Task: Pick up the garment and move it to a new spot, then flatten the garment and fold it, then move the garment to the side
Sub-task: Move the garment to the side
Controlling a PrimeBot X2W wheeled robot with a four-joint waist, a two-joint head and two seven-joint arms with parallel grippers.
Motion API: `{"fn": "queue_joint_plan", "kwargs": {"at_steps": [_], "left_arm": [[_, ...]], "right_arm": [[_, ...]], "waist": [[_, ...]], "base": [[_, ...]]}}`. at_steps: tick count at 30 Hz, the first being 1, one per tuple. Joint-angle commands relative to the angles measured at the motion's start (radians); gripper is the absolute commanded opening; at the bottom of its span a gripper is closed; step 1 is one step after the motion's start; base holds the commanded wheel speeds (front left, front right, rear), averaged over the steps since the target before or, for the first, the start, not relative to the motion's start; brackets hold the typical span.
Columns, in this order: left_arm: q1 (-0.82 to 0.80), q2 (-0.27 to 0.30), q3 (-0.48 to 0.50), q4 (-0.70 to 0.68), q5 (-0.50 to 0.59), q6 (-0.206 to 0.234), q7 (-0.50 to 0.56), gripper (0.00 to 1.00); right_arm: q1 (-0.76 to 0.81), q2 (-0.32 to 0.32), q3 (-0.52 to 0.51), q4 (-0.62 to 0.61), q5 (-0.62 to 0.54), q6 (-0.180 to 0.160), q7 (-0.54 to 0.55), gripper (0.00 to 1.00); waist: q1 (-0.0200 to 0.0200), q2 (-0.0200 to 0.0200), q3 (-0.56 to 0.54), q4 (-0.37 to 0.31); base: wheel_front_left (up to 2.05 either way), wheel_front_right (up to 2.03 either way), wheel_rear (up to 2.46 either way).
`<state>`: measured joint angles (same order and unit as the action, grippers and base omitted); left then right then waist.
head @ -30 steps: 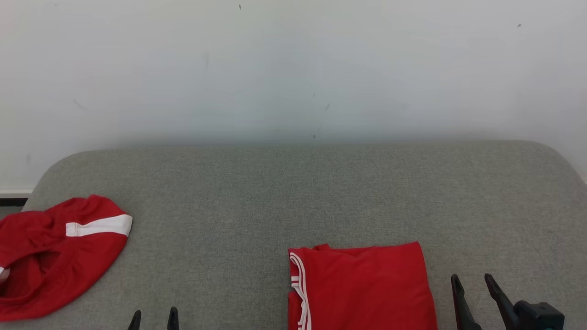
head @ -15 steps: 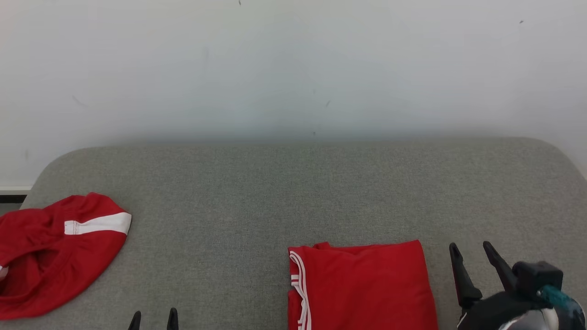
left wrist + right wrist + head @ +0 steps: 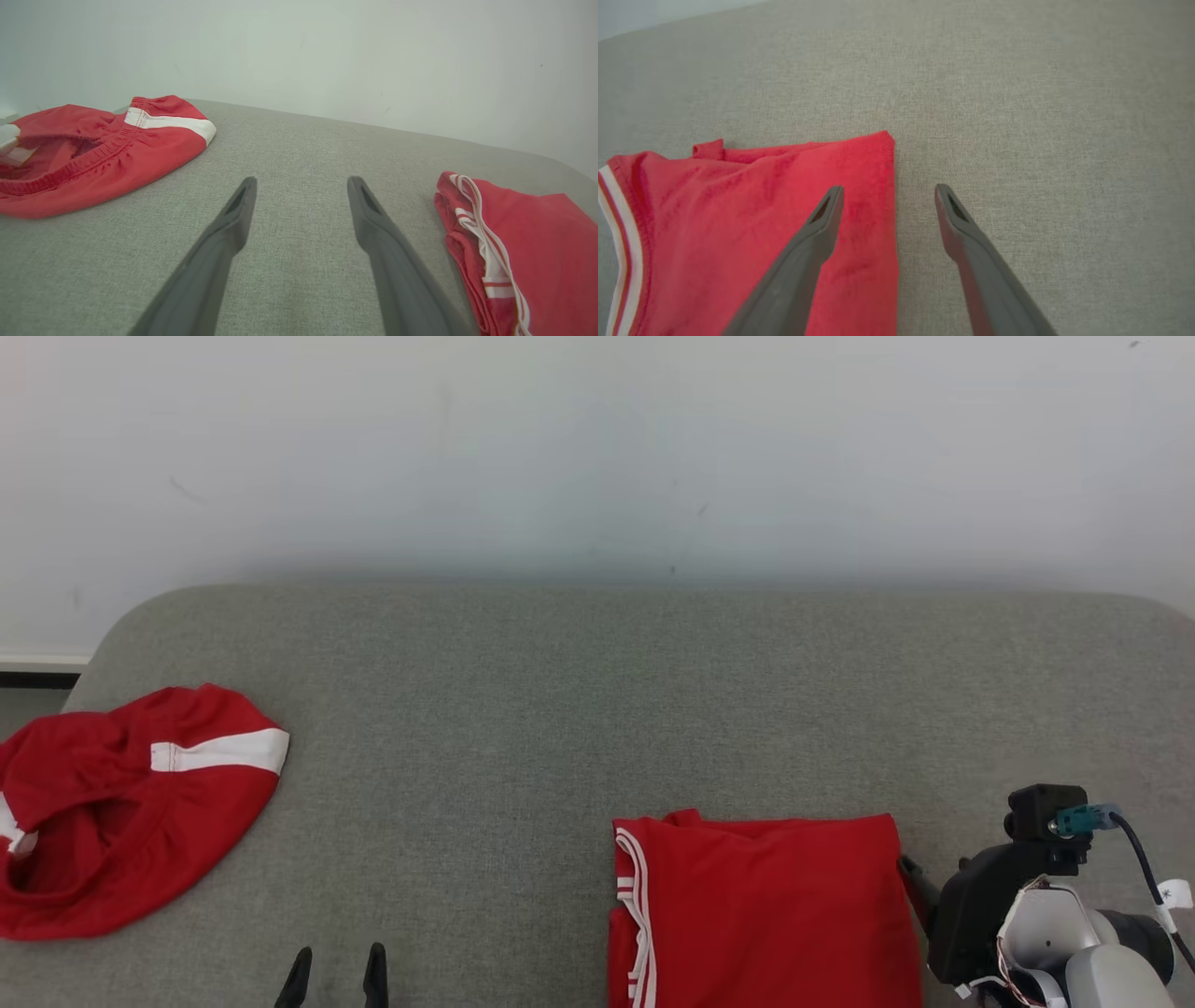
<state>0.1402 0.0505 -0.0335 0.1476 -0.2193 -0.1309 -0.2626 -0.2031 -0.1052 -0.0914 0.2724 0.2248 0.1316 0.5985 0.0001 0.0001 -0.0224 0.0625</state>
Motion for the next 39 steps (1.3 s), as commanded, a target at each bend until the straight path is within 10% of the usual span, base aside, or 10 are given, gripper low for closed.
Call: {"fn": "queue_joint_plan", "kwargs": {"at_steps": [1, 19, 20, 22, 39], "left_arm": [[-0.017, 0.000, -0.005, -0.006, -0.001, 0.001, -0.003, 1.00], [-0.102, 0.000, -0.041, -0.006, -0.014, 0.001, -0.003, 1.00], [-0.107, 0.000, -0.044, -0.006, -0.015, 0.001, -0.003, 1.00], [-0.109, 0.000, -0.048, -0.006, -0.016, 0.001, -0.003, 1.00], [-0.144, 0.001, -0.043, -0.064, 0.015, 0.001, -0.003, 1.00]], "right_arm": [[-0.002, 0.010, -0.018, 0.002, -0.012, -0.002, 0.031, 1.00], [0.003, 0.058, -0.057, 0.069, -0.052, -0.002, 0.261, 1.00], [0.002, 0.061, -0.046, 0.072, -0.054, -0.001, 0.268, 0.97], [-0.003, 0.066, -0.018, 0.074, -0.052, 0.001, 0.270, 0.00], [-0.181, -0.166, 0.177, 0.048, -0.041, -0.002, 0.160, 0.00]], "waist": [[-0.0001, -0.0001, 0.029, 0.022], [-0.0001, -0.0001, 0.139, 0.079], [-0.0001, -0.0001, 0.143, 0.081], [-0.0001, -0.0001, 0.150, 0.082], [-0.0001, -0.0001, 0.200, -0.021]], "base": [[0.00, 0.00, 0.00], [0.00, 0.00, 0.00], [0.00, 0.00, 0.00], [0.00, 0.00, 0.00], [0.00, 0.00, 0.00]]}}
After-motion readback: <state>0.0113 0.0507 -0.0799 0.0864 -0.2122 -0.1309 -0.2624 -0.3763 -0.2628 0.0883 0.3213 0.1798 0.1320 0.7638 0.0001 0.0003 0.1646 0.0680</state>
